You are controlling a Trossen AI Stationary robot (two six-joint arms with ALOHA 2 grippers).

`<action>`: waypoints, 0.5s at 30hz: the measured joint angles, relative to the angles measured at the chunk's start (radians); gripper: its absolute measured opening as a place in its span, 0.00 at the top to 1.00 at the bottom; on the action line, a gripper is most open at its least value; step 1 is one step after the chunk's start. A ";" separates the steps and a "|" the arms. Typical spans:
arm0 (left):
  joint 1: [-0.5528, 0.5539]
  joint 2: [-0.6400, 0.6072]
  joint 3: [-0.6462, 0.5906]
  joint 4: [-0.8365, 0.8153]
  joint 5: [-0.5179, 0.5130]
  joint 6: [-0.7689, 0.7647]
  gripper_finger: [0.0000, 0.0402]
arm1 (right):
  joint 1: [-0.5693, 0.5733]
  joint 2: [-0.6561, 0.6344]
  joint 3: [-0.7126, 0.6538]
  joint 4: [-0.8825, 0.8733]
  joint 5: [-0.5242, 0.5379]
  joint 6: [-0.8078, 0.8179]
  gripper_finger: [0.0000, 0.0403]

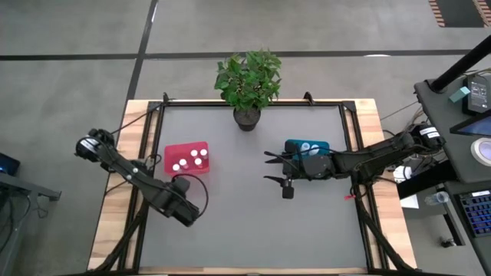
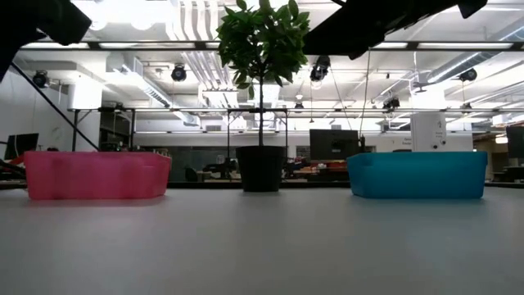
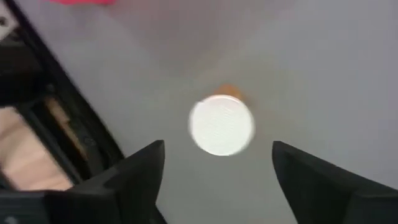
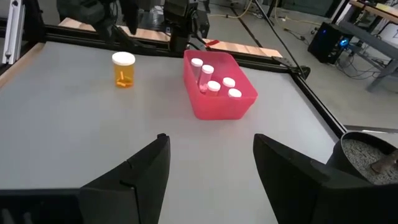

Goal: Pick and place medicine bottles into bin by pill shape (circle, oval)
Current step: Put the orange capsule bottle into the blue bin

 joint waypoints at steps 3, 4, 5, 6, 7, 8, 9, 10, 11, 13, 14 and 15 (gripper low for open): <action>0.000 0.019 -0.002 -0.019 0.000 0.023 0.27 | 0.000 0.000 0.000 0.000 0.000 0.000 0.46; 0.000 0.024 -0.004 -0.019 -0.003 0.025 0.26 | 0.000 0.000 0.000 0.000 0.000 0.000 0.46; 0.001 0.027 -0.006 -0.018 -0.004 0.026 0.25 | 0.000 0.000 0.000 0.000 0.000 0.000 0.46; 0.001 0.028 -0.010 -0.016 -0.004 0.026 0.25 | 0.000 0.000 0.000 0.000 0.000 0.000 0.46; 0.001 0.030 -0.017 -0.015 -0.005 0.026 0.24 | 0.000 0.000 0.000 0.000 0.000 0.000 0.46; 0.001 0.032 -0.027 -0.012 -0.005 0.026 0.24 | 0.000 0.000 0.000 0.000 0.000 0.000 0.46; 0.001 0.032 -0.042 0.002 -0.004 0.026 0.24 | 0.000 0.000 0.000 0.000 0.000 0.000 0.46; 0.001 0.030 -0.059 0.026 -0.004 0.026 0.24 | 0.000 0.000 0.000 0.000 0.000 0.000 0.46; 0.001 0.027 -0.079 0.058 -0.004 0.026 0.24 | 0.000 0.000 0.000 0.000 0.000 0.000 0.46; 0.001 0.019 -0.110 0.120 -0.002 0.026 0.24 | 0.000 0.000 0.000 0.000 0.000 0.000 0.46; 0.001 0.016 -0.124 0.143 0.000 0.024 0.24 | 0.000 0.000 0.000 0.000 0.000 0.001 0.46; 0.001 0.015 -0.135 0.155 0.000 0.022 0.24 | 0.000 0.000 0.000 0.000 0.000 0.000 0.46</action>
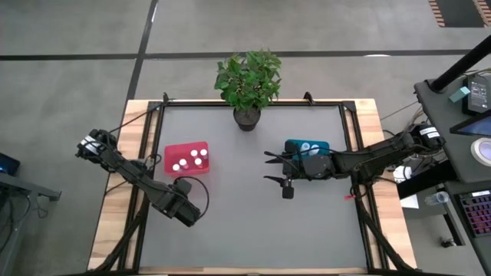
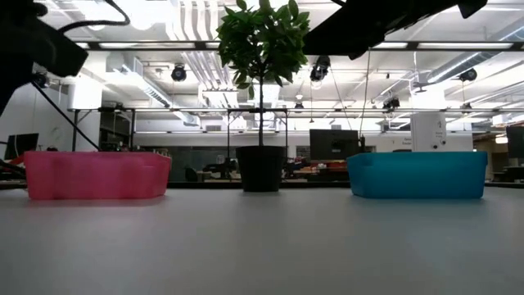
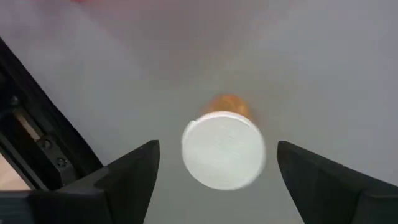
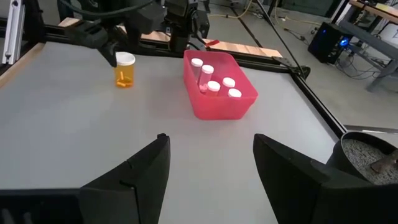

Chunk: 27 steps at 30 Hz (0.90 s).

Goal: Pick and place medicine bottles into bin by pill shape (circle, oval)
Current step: Put the orange capsule bottle into the blue bin

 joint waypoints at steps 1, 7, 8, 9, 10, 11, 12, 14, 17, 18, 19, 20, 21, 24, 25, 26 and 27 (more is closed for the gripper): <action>0.000 0.000 -0.010 0.004 0.000 -0.004 0.24 | 0.000 0.000 0.000 0.000 0.000 0.000 0.46; 0.000 -0.001 -0.047 0.038 0.001 -0.005 0.24 | 0.000 0.000 0.000 -0.001 0.000 0.000 0.46; 0.000 -0.001 -0.055 0.056 0.001 -0.005 0.24 | 0.000 0.000 0.000 0.000 0.000 0.000 0.46; 0.000 -0.001 -0.065 0.079 0.002 -0.005 0.25 | 0.000 0.000 0.000 -0.001 0.000 0.000 0.46; 0.000 -0.001 -0.073 0.098 0.005 -0.005 0.26 | 0.000 0.000 0.000 -0.001 0.000 0.000 0.46; 0.000 -0.001 -0.081 0.115 0.008 -0.003 0.27 | 0.000 0.000 0.000 -0.001 0.000 0.000 0.46; 0.000 -0.001 -0.086 0.127 0.009 -0.002 0.29 | 0.000 0.000 0.000 -0.001 0.000 0.000 0.46; 0.000 -0.001 -0.090 0.131 0.012 0.003 0.33 | 0.000 0.000 0.000 -0.001 0.000 0.000 0.46; 0.000 -0.001 -0.089 0.128 0.012 0.019 0.41 | 0.000 0.000 0.000 -0.002 0.000 0.000 0.46; 0.000 -0.001 -0.087 0.129 0.012 0.023 0.44 | 0.000 0.000 0.000 -0.003 0.000 0.000 0.46; 0.000 -0.001 -0.085 0.129 0.012 0.024 0.46 | 0.000 0.000 0.000 -0.003 0.000 0.000 0.46; 0.000 -0.001 -0.084 0.130 0.012 0.024 0.49 | 0.000 0.000 0.000 -0.003 0.000 0.000 0.46; 0.002 -0.001 -0.084 0.130 0.012 0.024 0.52 | 0.000 0.000 0.000 -0.003 0.000 0.000 0.46; 0.015 -0.001 -0.074 0.132 0.012 0.025 0.55 | 0.000 0.000 0.000 -0.003 0.000 0.000 0.46; 0.024 -0.001 -0.065 0.137 0.012 0.025 0.55 | 0.000 0.000 0.000 -0.003 0.000 0.000 0.46; 0.035 -0.001 -0.054 0.142 0.012 0.028 0.55 | 0.000 0.000 0.000 -0.003 0.000 0.000 0.46; 0.050 -0.001 -0.042 0.149 0.011 0.031 0.55 | 0.000 0.000 0.000 -0.003 0.000 0.000 0.46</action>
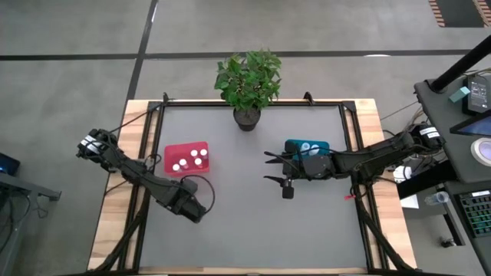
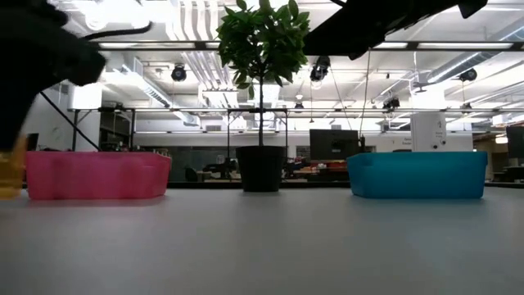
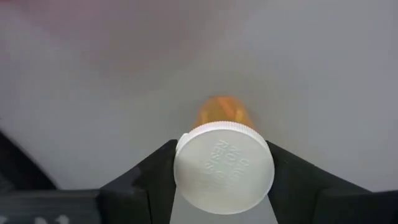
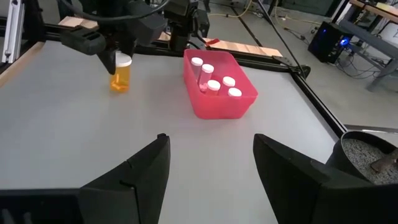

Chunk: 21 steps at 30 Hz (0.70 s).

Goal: Pick and place medicine bottles into bin by pill shape (circle, oval)
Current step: Put the orange capsule bottle into the blue bin

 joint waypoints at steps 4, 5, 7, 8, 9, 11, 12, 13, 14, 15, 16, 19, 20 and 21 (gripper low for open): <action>0.076 0.017 0.067 0.044 -0.017 0.101 0.54 | 0.000 0.000 0.000 -0.001 0.000 -0.006 0.46; 0.095 0.031 0.090 0.062 -0.021 0.141 0.54 | 0.000 0.000 0.000 -0.001 0.000 -0.008 0.46; 0.133 0.067 0.139 0.083 -0.026 0.223 0.54 | 0.000 0.000 0.000 -0.005 0.000 -0.008 0.46; 0.149 0.090 0.168 0.082 -0.026 0.263 0.54 | 0.000 0.000 0.000 -0.008 0.000 -0.013 0.46; 0.164 0.116 0.201 0.078 -0.026 0.301 0.53 | 0.000 0.000 0.000 -0.014 0.000 -0.018 0.46; 0.188 0.168 0.265 0.074 -0.025 0.384 0.53 | 0.000 -0.002 0.000 -0.045 0.000 -0.024 0.46; 0.199 0.198 0.300 0.068 -0.017 0.427 0.53 | 0.000 -0.006 0.000 -0.068 0.000 -0.023 0.46; 0.208 0.227 0.334 0.064 -0.010 0.471 0.53 | -0.002 -0.013 0.000 -0.092 0.000 -0.020 0.46; 0.217 0.257 0.368 0.065 -0.006 0.511 0.53 | -0.002 -0.017 0.000 -0.112 0.000 -0.015 0.46; 0.226 0.286 0.403 0.063 -0.002 0.551 0.53 | -0.002 -0.026 0.000 -0.126 0.001 -0.009 0.46; 0.235 0.311 0.436 0.053 0.001 0.594 0.53 | -0.002 -0.037 0.000 -0.143 0.002 -0.005 0.46; 0.266 0.386 0.533 0.016 0.003 0.723 0.53 | -0.002 -0.073 0.000 -0.188 0.003 0.012 0.46; 0.279 0.409 0.560 -0.001 0.003 0.765 0.53 | -0.002 -0.088 0.000 -0.208 0.003 0.017 0.46; 0.293 0.430 0.586 -0.017 0.003 0.804 0.53 | -0.002 -0.103 0.000 -0.226 0.003 0.026 0.46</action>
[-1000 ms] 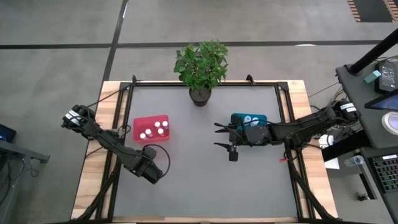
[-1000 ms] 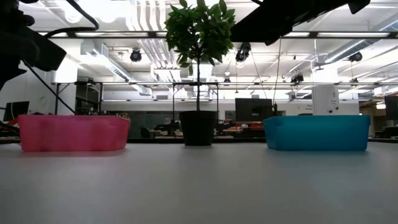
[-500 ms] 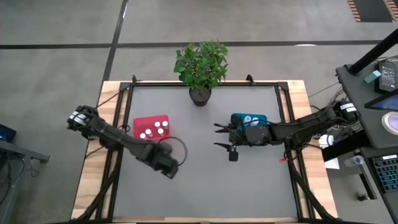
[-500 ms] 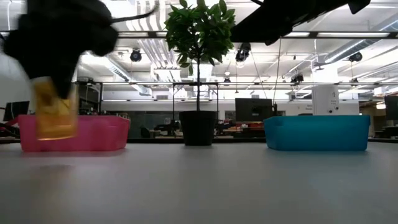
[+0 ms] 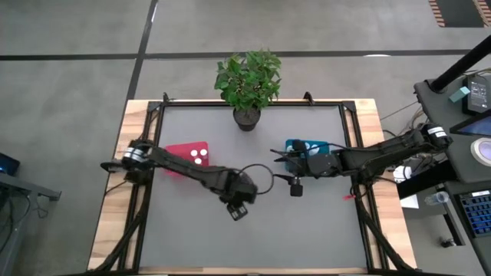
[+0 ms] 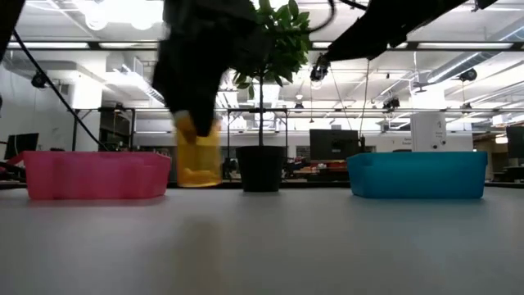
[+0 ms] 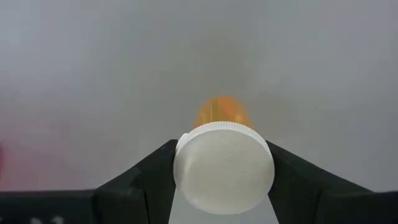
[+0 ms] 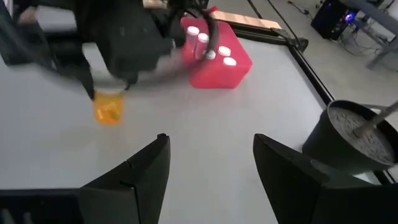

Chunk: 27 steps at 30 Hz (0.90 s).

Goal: Pick and place medicine bottles into bin by pill shape (circle, oval)
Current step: Put the orange capsule bottle into the blue bin

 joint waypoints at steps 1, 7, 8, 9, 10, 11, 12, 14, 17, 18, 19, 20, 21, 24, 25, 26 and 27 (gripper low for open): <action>0.013 0.016 0.020 -0.005 0.000 0.040 0.53 | 0.000 -0.016 -0.001 -0.010 0.000 0.012 0.46; 0.101 0.100 0.117 -0.004 -0.006 0.210 0.52 | 0.000 -0.102 -0.040 -0.049 0.000 0.042 0.46; 0.112 0.110 0.129 -0.002 -0.011 0.232 0.52 | 0.000 -0.114 -0.047 -0.049 0.000 0.045 0.46; 0.121 0.118 0.137 0.001 -0.013 0.253 0.52 | 0.000 -0.126 -0.052 -0.050 0.002 0.047 0.46; 0.128 0.125 0.144 0.000 -0.013 0.271 0.52 | 0.000 -0.136 -0.059 -0.050 0.003 0.048 0.46; 0.135 0.132 0.151 0.000 -0.012 0.287 0.52 | 0.000 -0.144 -0.064 -0.050 0.004 0.049 0.46; 0.142 0.139 0.156 0.005 -0.011 0.295 0.52 | 0.000 -0.152 -0.069 -0.050 0.004 0.050 0.46; 0.149 0.149 0.158 0.010 -0.020 0.311 0.52 | 0.000 -0.164 -0.076 -0.051 0.003 0.058 0.46; 0.153 0.154 0.153 0.010 -0.069 0.312 0.52 | 0.000 -0.175 -0.084 -0.048 0.003 0.060 0.46; 0.153 0.154 0.150 0.007 -0.080 0.312 0.52 | 0.000 -0.176 -0.085 -0.047 0.003 0.060 0.46; 0.153 0.154 0.150 0.004 -0.088 0.312 0.52 | 0.000 -0.176 -0.085 -0.047 0.003 0.059 0.46; 0.153 0.154 0.150 0.006 -0.091 0.312 0.52 | 0.000 -0.175 -0.085 -0.047 0.003 0.059 0.46; 0.153 0.154 0.150 0.008 -0.092 0.312 0.52 | 0.000 -0.173 -0.085 -0.044 0.003 0.058 0.46; 0.152 0.154 0.150 0.011 -0.092 0.309 0.52 | 0.000 -0.173 -0.085 -0.040 -0.001 0.057 0.46; 0.152 0.154 0.150 0.012 -0.092 0.304 0.52 | 0.000 -0.173 -0.085 -0.040 -0.001 0.057 0.46; 0.152 0.154 0.150 0.012 -0.092 0.302 0.52 | 0.000 -0.173 -0.085 -0.040 -0.001 0.057 0.46; 0.152 0.154 0.150 0.012 -0.092 0.302 0.52 | 0.000 -0.174 -0.085 -0.040 -0.001 0.057 0.46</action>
